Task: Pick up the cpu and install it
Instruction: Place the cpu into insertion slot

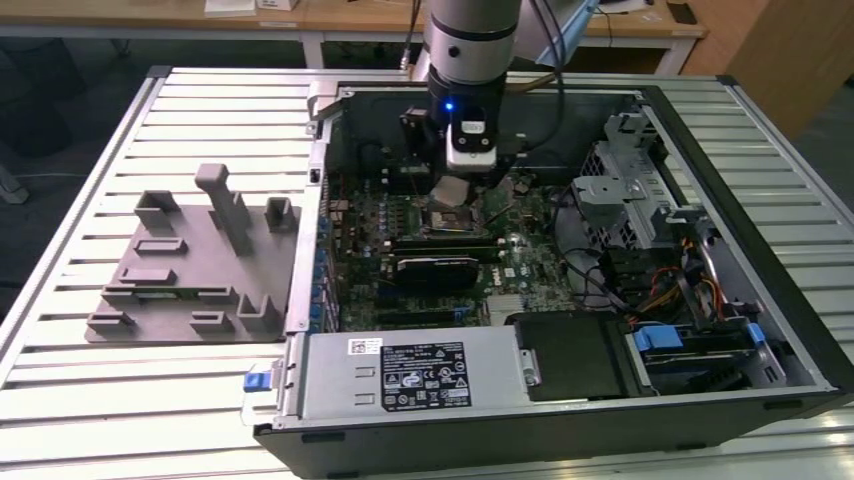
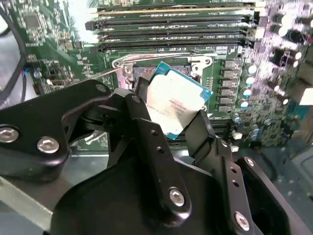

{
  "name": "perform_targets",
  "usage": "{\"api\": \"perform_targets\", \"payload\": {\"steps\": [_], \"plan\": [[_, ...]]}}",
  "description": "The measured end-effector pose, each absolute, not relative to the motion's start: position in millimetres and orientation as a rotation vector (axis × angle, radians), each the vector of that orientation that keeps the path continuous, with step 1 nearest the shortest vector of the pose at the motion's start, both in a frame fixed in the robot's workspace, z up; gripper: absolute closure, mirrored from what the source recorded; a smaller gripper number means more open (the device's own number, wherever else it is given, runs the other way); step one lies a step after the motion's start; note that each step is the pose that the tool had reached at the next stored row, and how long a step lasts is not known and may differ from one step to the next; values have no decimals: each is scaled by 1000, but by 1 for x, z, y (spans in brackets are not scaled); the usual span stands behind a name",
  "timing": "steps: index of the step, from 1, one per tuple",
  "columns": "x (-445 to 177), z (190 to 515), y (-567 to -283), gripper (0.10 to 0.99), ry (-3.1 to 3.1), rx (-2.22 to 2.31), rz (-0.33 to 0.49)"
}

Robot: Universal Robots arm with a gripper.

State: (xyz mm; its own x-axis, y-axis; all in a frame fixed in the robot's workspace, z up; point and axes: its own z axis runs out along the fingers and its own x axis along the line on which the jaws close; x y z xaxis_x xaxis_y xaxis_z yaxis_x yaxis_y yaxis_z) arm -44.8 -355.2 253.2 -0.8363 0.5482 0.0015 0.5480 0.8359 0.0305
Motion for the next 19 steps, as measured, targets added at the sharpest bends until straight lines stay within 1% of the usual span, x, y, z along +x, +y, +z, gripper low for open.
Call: {"api": "perform_targets", "payload": {"steps": [19], "plan": [[-45, 251, -355, 541, 2804, 1389, 43]]}}
